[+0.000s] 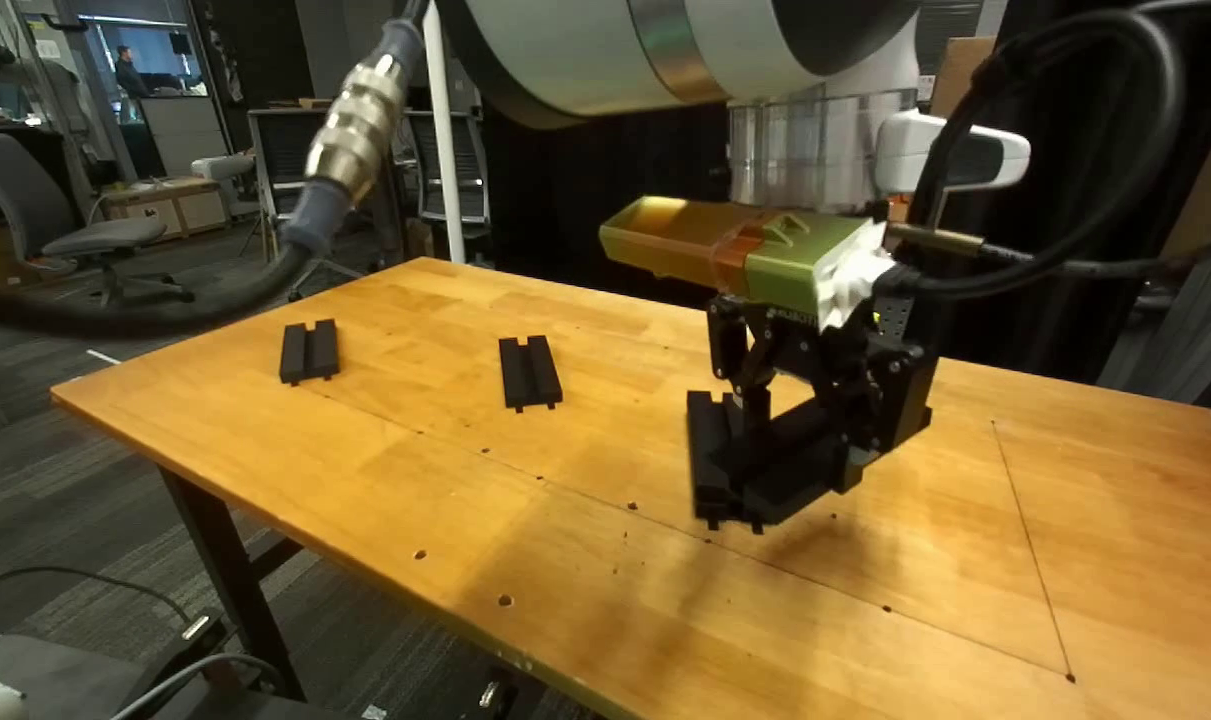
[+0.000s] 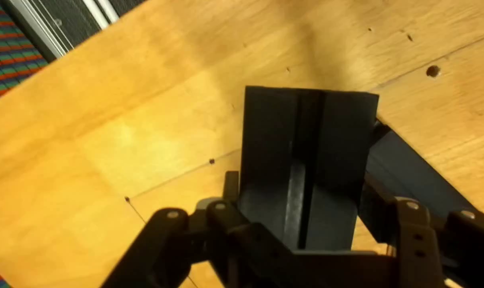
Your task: Stack the black pieces together
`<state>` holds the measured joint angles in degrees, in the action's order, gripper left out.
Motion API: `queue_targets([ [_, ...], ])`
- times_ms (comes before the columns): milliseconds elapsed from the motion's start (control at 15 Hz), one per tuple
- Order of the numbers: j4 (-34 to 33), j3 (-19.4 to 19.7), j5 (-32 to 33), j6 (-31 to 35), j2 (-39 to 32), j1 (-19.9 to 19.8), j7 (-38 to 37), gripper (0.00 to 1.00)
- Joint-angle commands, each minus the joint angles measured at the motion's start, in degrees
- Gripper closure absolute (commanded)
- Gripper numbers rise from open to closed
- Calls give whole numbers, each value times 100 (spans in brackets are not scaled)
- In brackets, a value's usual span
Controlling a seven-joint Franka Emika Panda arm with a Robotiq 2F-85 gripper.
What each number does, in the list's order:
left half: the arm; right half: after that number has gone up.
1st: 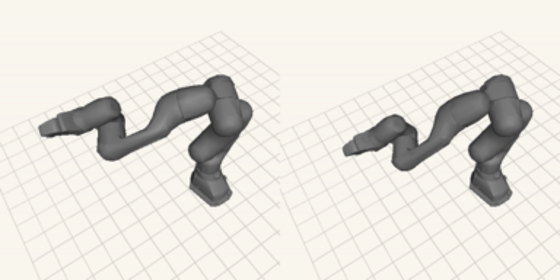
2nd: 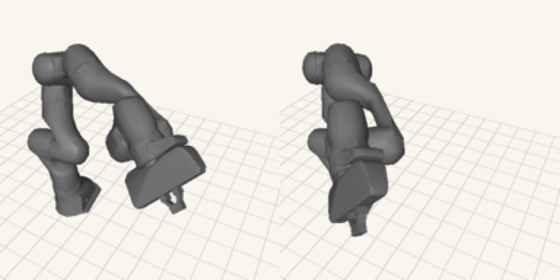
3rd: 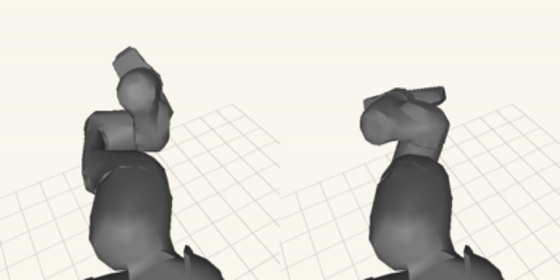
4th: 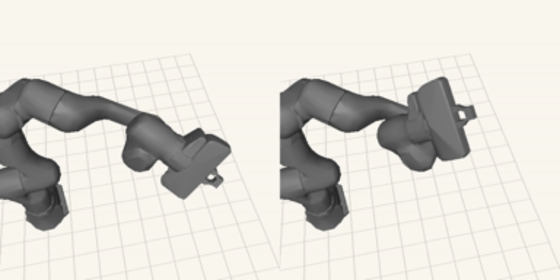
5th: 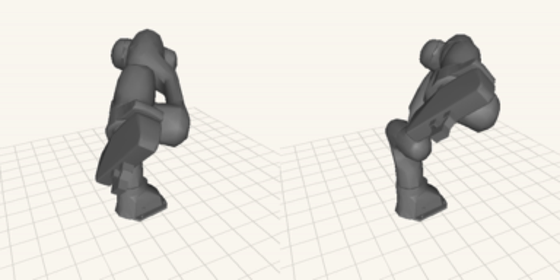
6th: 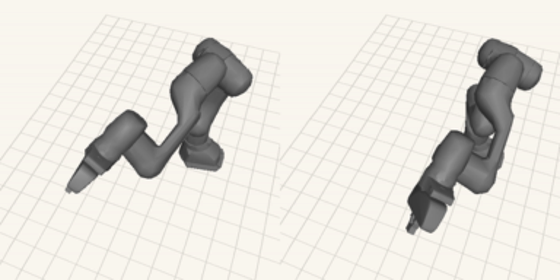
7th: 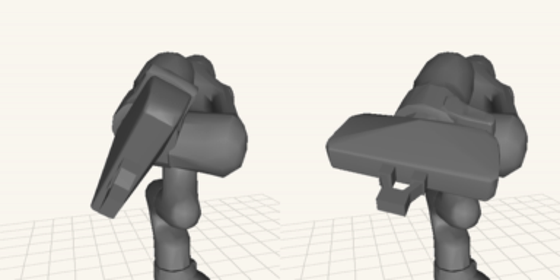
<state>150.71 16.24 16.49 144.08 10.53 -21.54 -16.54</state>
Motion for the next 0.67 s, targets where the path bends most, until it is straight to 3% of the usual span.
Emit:
queue_targets([
  [0, -577, -28, -412, -105, -322, 319, 1187, 53],
  [267, -1036, 33, -887, -120, -806, 565, 2677, 53],
  [600, -1522, -26, -1177, -230, -1430, 546, 4358, 53],
])
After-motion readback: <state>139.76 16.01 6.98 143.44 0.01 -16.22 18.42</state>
